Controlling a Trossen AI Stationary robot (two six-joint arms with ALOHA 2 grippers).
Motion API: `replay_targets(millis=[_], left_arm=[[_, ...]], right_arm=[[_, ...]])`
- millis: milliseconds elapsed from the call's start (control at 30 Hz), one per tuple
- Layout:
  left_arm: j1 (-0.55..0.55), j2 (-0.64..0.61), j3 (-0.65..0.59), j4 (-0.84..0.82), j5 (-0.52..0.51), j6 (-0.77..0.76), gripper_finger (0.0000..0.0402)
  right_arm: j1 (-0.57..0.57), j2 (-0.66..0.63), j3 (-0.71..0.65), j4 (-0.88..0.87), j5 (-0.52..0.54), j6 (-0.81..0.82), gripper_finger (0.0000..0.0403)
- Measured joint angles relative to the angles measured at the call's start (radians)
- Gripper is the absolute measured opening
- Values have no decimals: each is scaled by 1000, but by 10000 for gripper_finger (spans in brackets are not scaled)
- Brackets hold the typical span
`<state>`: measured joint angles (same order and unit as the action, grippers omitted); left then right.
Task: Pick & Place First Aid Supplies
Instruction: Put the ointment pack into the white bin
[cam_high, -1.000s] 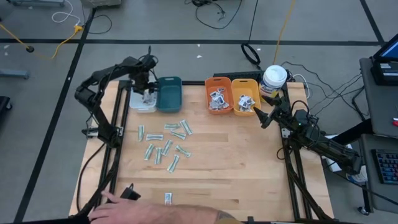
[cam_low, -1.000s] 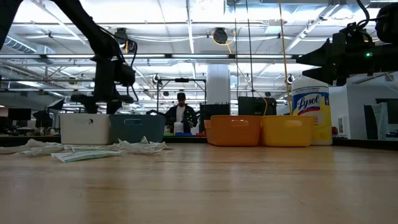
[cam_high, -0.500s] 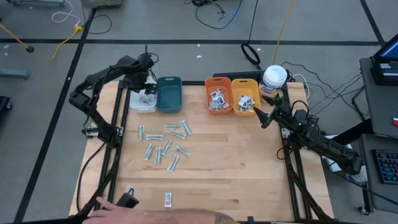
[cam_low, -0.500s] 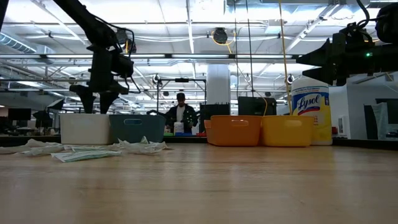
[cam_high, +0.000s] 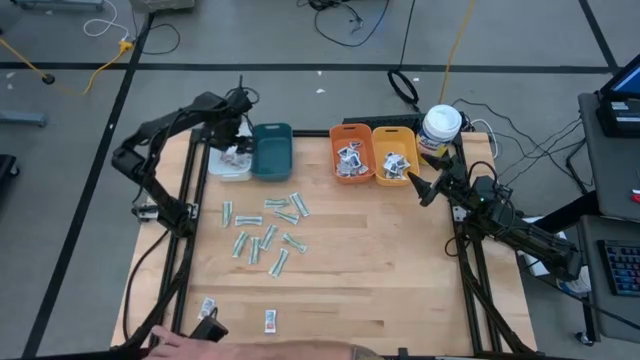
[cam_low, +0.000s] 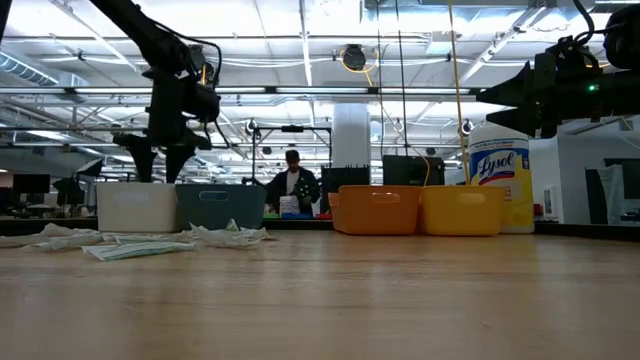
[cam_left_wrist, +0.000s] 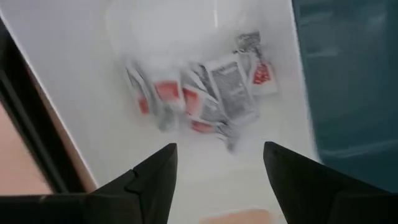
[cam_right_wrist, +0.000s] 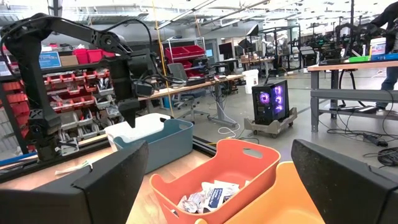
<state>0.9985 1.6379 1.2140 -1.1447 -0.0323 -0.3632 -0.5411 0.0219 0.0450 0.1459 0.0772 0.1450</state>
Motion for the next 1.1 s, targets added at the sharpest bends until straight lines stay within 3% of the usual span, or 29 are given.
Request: replay_targets(millis=[167,300,633,767,1100], left_arm=[[-63,-50,0,-40,76,-270,241],[-167,-110,0,-64,79,-388,241],[-559,-136,0,-158,116,-656,241],[-715,-136,0,-144,169,-755,241],[-1099,-136,0,-82,173,-1083,241]], right_arm=[[0,0,0,0,0,0,392],[0,0,0,0,0,0,392],[0,0,0,0,0,0,392],[0,0,0,0,0,0,392],[0,0,0,0,0,0,392]])
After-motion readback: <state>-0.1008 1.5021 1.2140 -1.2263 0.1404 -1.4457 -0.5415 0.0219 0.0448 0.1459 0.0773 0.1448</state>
